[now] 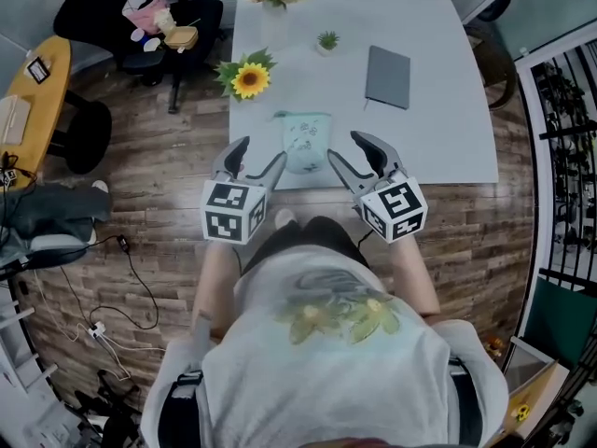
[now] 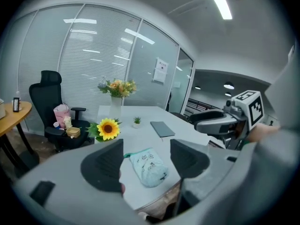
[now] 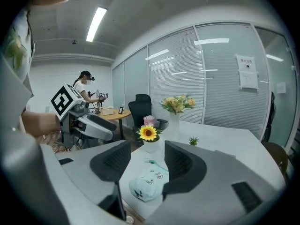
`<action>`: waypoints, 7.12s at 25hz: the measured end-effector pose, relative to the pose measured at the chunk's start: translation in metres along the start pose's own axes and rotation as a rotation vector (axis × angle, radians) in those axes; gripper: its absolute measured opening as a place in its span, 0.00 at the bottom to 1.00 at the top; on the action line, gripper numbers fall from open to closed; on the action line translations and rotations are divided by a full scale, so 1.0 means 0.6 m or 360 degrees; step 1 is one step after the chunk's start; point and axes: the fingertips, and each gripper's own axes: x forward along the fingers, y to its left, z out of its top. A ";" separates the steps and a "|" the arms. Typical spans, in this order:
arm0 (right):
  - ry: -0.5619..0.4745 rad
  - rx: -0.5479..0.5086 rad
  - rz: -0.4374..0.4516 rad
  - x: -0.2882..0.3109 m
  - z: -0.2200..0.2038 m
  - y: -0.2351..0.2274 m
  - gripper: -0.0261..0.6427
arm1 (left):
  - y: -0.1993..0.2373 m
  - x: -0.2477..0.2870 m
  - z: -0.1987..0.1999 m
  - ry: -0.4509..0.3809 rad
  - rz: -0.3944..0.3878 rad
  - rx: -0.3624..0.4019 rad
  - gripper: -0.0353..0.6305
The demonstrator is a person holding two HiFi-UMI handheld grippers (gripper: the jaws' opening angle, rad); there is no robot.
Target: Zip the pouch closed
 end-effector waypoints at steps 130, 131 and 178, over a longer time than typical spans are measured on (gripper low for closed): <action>0.1039 -0.1487 0.1460 0.448 -0.294 -0.013 0.06 | 0.188 0.366 -0.235 0.0928 -0.0062 0.0225 0.09; 0.1039 -0.1500 0.1458 0.448 -0.295 -0.014 0.06 | 0.188 0.367 -0.235 0.0930 -0.0056 0.0220 0.09; 0.1049 -0.1573 0.1321 0.417 -0.297 -0.054 0.07 | 0.189 0.370 -0.234 0.0925 0.0010 0.0142 0.09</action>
